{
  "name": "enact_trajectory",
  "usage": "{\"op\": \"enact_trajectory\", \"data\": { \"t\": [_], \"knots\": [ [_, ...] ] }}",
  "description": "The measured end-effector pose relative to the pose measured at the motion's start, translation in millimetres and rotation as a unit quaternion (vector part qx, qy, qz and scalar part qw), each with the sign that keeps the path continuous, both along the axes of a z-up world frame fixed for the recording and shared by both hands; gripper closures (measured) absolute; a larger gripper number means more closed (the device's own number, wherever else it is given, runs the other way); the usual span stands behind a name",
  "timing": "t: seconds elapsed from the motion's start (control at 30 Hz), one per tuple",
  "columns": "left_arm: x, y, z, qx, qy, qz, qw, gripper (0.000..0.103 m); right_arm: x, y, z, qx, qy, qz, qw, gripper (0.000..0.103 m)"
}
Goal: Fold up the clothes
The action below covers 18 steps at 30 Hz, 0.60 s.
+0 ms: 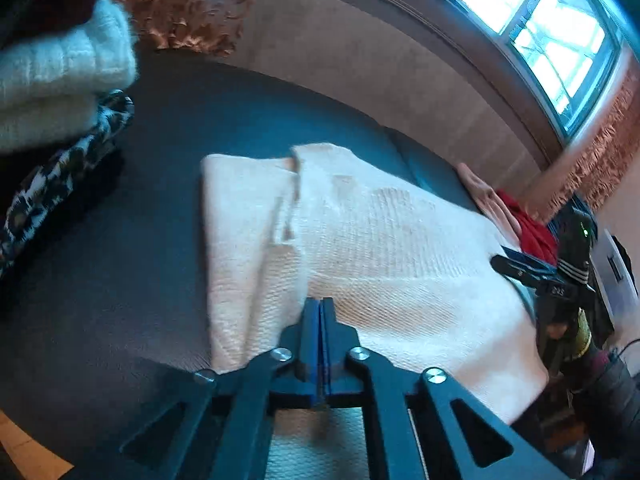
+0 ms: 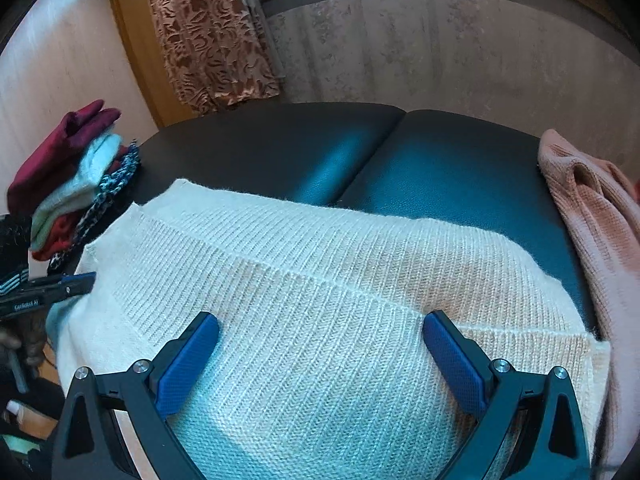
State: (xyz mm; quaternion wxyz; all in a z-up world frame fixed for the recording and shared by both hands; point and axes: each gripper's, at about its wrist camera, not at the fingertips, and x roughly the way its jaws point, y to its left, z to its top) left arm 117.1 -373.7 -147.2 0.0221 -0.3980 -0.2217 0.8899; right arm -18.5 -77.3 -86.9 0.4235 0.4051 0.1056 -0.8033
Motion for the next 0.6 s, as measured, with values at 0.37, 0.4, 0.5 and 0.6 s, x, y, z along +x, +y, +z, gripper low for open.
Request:
{"op": "enact_trajectory", "data": {
  "t": [0.37,0.4,0.5,0.6],
  "knots": [
    [11,-16,33,-0.007,-0.002,0.08,0.9967,0.065,-17,-2,2,-0.006,-0.002,-0.002,1.0,0.0],
    [15,-26,31,-0.008,-0.012,0.083,0.9964,0.063,-17,-2,2,-0.008,-0.003,-0.002,1.0,0.0],
    [20,-46,26,0.029,-0.032,0.077,0.9961,0.059,-16,-1,2,-0.01,-0.002,-0.002,1.0,0.0],
    [18,-46,24,0.065,-0.032,0.056,0.9959,0.048,-16,-1,2,-0.012,-0.002,-0.002,1.0,0.0]
  ]
}}
